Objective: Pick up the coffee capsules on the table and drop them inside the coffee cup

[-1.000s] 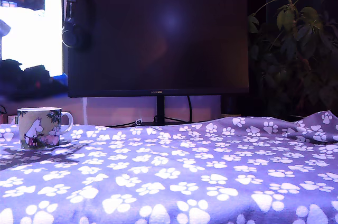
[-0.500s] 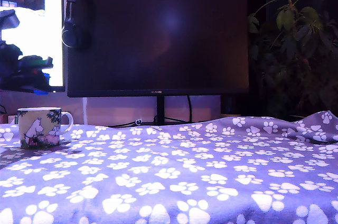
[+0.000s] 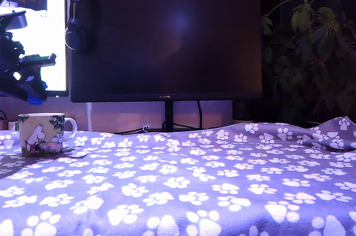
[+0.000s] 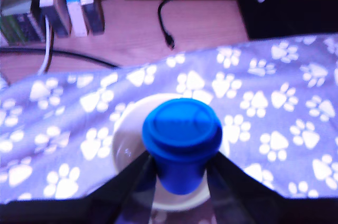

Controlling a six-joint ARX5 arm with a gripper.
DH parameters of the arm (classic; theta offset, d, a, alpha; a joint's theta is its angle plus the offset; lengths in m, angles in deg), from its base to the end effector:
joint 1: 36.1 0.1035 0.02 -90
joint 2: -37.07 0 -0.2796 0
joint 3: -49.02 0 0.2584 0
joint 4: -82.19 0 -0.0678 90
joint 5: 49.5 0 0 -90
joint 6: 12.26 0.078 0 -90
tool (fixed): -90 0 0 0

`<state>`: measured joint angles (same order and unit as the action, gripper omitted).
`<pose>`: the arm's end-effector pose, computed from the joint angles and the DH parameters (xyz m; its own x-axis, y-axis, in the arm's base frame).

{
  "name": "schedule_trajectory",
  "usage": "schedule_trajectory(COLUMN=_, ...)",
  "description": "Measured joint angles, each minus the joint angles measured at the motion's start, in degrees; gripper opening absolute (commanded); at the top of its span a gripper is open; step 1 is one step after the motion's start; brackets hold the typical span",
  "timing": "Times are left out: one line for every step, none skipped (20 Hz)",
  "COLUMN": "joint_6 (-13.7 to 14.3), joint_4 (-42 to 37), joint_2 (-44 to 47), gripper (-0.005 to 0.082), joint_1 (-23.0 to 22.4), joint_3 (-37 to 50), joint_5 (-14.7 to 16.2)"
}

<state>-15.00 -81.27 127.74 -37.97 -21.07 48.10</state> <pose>0.3804 -0.0227 0.2047 0.7856 -0.1580 -0.5982 0.1088 0.9871 -0.1178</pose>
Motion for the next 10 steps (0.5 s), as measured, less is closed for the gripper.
schedule_trajectory(joint_6=-0.11, joint_4=1.22, joint_2=0.83, gripper=0.0092, joint_1=0.15, joint_3=-1.22, joint_5=0.13)
schedule_trajectory(joint_6=-0.13, joint_4=2.36, joint_2=1.79, gripper=0.0092, joint_1=0.15, joint_3=-2.43, joint_5=0.24)
schedule_trajectory(joint_6=-0.13, joint_4=3.28, joint_2=2.97, gripper=0.0092, joint_1=0.15, joint_3=-3.43, joint_5=0.24)
schedule_trajectory(joint_6=-0.13, joint_4=3.98, joint_2=4.09, gripper=0.0092, joint_1=0.24, joint_3=-4.09, joint_5=0.24)
schedule_trajectory(joint_6=-0.13, joint_4=4.59, joint_2=4.96, gripper=0.0092, joint_1=0.26, joint_3=-4.48, joint_5=0.24)
schedule_trajectory(joint_6=-0.13, joint_4=5.01, joint_2=5.57, gripper=0.0092, joint_1=0.26, joint_3=-4.63, joint_5=0.26)
schedule_trajectory(joint_6=-0.15, joint_4=5.6, joint_2=5.79, gripper=0.0092, joint_1=0.26, joint_3=-4.63, joint_5=0.24)
schedule_trajectory(joint_6=-0.33, joint_4=5.92, joint_2=5.81, gripper=0.0092, joint_1=0.26, joint_3=-4.63, joint_5=0.26)
schedule_trajectory(joint_6=-0.42, joint_4=6.43, joint_2=5.81, gripper=0.0092, joint_1=0.26, joint_3=-4.96, joint_5=0.26)
schedule_trajectory(joint_6=-0.44, joint_4=6.86, joint_2=5.81, gripper=0.0092, joint_1=0.26, joint_3=-5.38, joint_5=0.26)
